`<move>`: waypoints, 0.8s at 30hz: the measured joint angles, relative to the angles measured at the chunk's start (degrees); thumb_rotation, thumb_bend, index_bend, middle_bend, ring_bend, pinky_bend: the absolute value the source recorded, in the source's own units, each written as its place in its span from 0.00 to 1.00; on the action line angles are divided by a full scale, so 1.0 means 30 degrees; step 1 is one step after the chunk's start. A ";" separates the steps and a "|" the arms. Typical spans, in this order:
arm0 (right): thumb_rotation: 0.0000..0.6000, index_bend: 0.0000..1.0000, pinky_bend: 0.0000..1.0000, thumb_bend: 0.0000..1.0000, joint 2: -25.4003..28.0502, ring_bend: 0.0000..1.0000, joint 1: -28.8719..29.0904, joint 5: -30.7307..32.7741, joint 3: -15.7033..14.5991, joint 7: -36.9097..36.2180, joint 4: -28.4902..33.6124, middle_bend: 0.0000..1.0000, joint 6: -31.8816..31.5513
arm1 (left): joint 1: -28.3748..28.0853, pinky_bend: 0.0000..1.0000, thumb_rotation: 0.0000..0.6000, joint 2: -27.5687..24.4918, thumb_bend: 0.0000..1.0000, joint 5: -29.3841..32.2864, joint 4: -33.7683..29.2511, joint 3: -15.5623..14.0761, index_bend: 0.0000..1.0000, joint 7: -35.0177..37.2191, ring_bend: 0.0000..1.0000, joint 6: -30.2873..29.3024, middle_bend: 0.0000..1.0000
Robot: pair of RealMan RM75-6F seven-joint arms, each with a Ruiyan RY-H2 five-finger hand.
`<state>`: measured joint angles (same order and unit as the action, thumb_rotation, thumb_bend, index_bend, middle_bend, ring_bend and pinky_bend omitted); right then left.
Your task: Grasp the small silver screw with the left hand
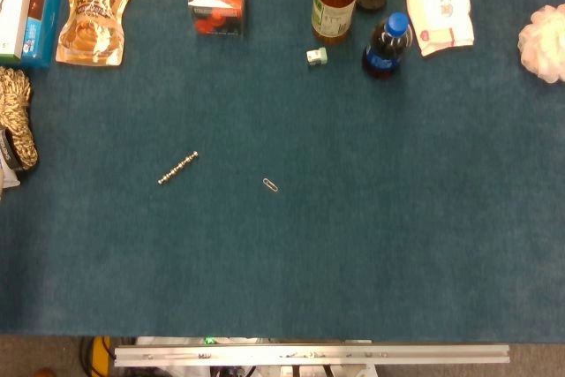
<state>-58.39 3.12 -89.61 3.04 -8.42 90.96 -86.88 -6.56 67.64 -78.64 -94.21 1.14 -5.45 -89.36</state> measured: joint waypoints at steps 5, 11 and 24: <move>1.00 0.41 0.60 0.19 -0.0024 0.52 0.0062 -0.0013 -0.0008 -0.0042 -0.0044 0.50 0.0065 | 0.0135 0.63 1.00 0.0021 0.32 -0.0174 -0.0077 0.0060 0.28 -0.0080 0.50 0.0071 0.51; 1.00 0.41 0.60 0.19 0.0034 0.52 0.0115 -0.0111 0.0031 -0.0125 -0.0087 0.50 -0.0033 | 0.0004 0.63 1.00 0.0087 0.31 -0.1038 -0.0179 0.0031 0.28 -0.0324 0.50 0.0231 0.51; 1.00 0.41 0.60 0.19 0.0165 0.52 -0.0109 -0.0104 -0.0074 -0.0152 0.0004 0.50 -0.0361 | -0.2160 0.63 1.00 0.1153 0.19 -0.1998 -0.0150 -0.0206 0.39 -0.2477 0.65 0.4218 0.66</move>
<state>-57.90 2.79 -89.93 2.82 -8.88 90.97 -87.96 -13.04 71.10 -84.64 -94.66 0.52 -12.88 -76.71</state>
